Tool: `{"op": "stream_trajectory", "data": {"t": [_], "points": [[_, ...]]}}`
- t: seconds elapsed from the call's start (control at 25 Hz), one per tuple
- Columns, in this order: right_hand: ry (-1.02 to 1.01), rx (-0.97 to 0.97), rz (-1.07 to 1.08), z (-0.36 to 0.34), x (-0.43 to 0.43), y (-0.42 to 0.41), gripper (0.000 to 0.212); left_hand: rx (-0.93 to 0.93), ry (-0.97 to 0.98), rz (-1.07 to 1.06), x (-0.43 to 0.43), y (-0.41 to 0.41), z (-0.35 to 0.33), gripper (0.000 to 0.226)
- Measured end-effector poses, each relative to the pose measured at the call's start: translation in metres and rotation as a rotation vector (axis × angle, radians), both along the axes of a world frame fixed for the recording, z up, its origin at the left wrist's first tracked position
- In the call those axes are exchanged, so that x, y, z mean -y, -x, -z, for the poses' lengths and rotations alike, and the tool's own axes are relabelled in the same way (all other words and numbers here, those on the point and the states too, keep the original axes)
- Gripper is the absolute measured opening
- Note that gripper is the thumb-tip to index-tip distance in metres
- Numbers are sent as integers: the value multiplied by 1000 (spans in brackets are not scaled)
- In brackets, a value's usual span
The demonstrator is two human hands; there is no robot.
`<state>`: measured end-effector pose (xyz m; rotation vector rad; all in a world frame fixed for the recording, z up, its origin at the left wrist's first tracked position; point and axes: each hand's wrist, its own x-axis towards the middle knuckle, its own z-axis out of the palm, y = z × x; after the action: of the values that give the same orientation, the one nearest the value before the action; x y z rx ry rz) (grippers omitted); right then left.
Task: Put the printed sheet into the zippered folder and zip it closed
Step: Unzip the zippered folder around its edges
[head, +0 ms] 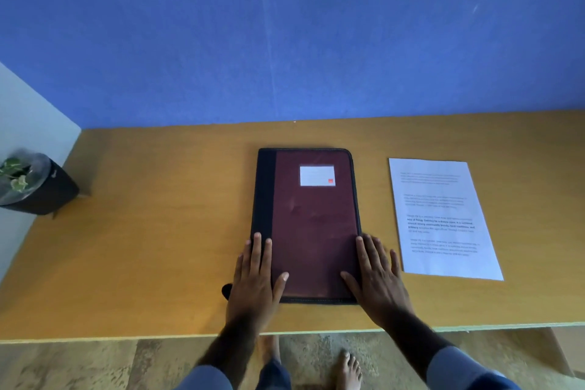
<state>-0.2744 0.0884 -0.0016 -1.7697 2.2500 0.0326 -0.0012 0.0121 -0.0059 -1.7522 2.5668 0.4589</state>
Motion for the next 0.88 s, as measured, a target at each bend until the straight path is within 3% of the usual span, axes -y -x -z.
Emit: {"op": "stream_trajectory", "data": {"t": [0.28,0.44,0.64,0.8,0.88], "points": [[22,18,71,-1,21,-4,85,-29,-29,95,17,-10,-6,77],[91,91,133,-12,71,4,75,-116,-59,21,82,3,-23,70],[124,359,304,-34,154,29,55,-180,-48,-130,203,48,-45,50],[82,510,469,-43,206,57,51,-138,-132,-188,266,74,-51,47],[49,573,553,-42,228,65,39,-70,-171,-171,288,82,-52,44]]}}
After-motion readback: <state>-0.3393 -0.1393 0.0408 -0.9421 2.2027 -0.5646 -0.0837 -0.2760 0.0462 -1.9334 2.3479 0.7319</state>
